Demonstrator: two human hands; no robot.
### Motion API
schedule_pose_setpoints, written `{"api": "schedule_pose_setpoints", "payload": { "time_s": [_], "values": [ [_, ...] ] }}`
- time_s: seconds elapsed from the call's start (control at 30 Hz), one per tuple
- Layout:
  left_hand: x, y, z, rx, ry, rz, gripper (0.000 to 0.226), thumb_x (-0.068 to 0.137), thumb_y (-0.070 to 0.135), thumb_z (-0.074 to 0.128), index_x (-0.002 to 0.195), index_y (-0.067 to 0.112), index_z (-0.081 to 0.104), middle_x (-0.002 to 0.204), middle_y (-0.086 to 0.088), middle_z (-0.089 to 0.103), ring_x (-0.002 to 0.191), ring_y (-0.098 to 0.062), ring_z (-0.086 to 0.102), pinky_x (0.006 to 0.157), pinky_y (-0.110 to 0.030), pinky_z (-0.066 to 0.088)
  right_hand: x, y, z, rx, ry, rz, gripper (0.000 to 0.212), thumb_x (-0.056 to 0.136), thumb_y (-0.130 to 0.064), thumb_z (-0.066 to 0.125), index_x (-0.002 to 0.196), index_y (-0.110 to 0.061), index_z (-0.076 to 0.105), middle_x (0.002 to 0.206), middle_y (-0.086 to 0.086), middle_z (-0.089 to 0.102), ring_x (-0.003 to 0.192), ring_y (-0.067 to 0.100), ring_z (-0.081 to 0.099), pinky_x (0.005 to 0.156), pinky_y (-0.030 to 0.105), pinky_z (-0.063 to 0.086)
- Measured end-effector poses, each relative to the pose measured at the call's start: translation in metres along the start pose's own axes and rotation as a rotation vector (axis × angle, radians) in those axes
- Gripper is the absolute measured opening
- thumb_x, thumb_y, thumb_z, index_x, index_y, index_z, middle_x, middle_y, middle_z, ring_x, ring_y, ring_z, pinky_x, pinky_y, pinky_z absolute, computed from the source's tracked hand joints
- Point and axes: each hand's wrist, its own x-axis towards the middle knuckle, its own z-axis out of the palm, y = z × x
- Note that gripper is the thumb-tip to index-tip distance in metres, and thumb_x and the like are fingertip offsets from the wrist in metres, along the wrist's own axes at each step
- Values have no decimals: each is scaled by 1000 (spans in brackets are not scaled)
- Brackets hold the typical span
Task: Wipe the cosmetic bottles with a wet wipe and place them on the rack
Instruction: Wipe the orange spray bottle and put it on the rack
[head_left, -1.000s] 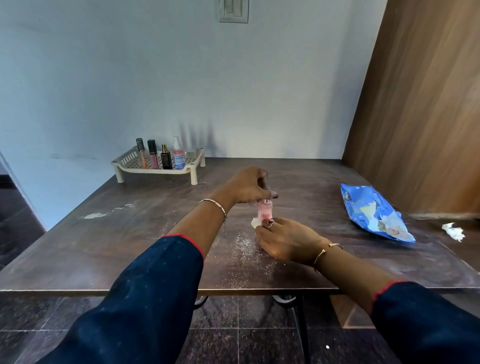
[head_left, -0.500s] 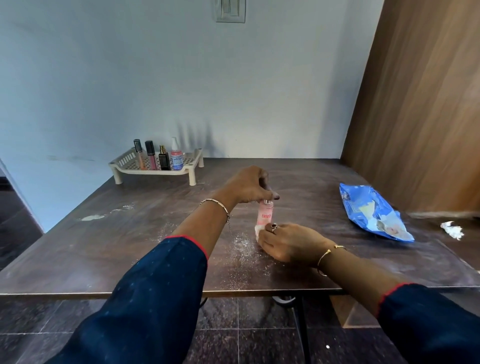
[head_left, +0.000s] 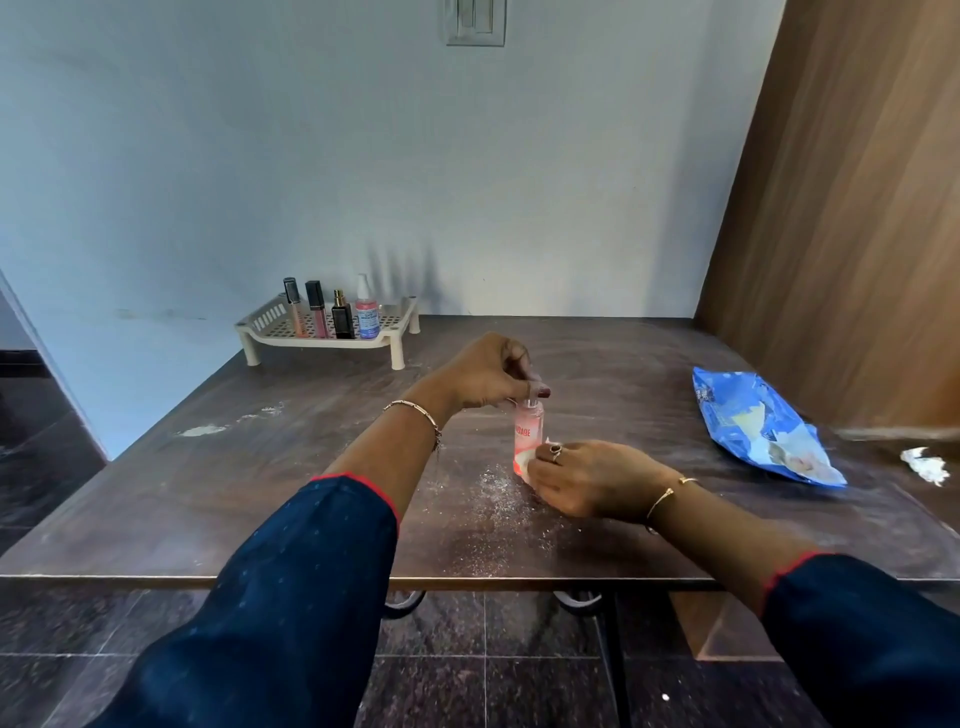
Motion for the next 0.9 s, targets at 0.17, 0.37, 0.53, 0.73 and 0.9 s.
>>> {"api": "schedule_pose_setpoints", "payload": {
  "time_s": [0.17,0.37,0.53,0.73,0.9],
  "values": [
    [-3,-2,-2,-25,20,2,14,81,-2,68,73,6,59,76,-7,66,63,-6,62,60,-18,55,6,29,-14,-39,147,257,5,84,-5,63,88,-5,66,84,9,62,67,23,56,44,31,42],
    [-10,-6,-5,-47,28,20,12,80,0,69,90,-5,64,87,-9,69,75,-9,65,74,-26,57,10,-1,3,-18,52,-51,17,86,1,52,85,-5,68,86,8,68,72,19,65,59,29,56],
    [-18,-10,-7,-41,43,54,24,82,-5,64,105,-12,63,107,-23,67,81,-6,66,77,-17,55,6,21,-6,31,62,248,12,79,0,63,86,-9,67,81,6,63,62,20,58,42,30,46],
    [-26,-18,-4,-122,100,38,25,88,-7,55,113,-7,59,108,-14,67,89,-7,64,79,-15,54,25,5,-2,539,431,1073,20,81,3,61,97,-9,62,93,2,64,79,21,60,63,37,53],
    [-31,-22,-2,-190,191,-4,18,88,1,61,105,1,66,93,-1,69,82,-4,66,74,-19,57,48,-9,1,850,559,1303,22,83,5,57,90,-14,66,93,-7,55,85,14,58,75,27,51]
  ]
}}
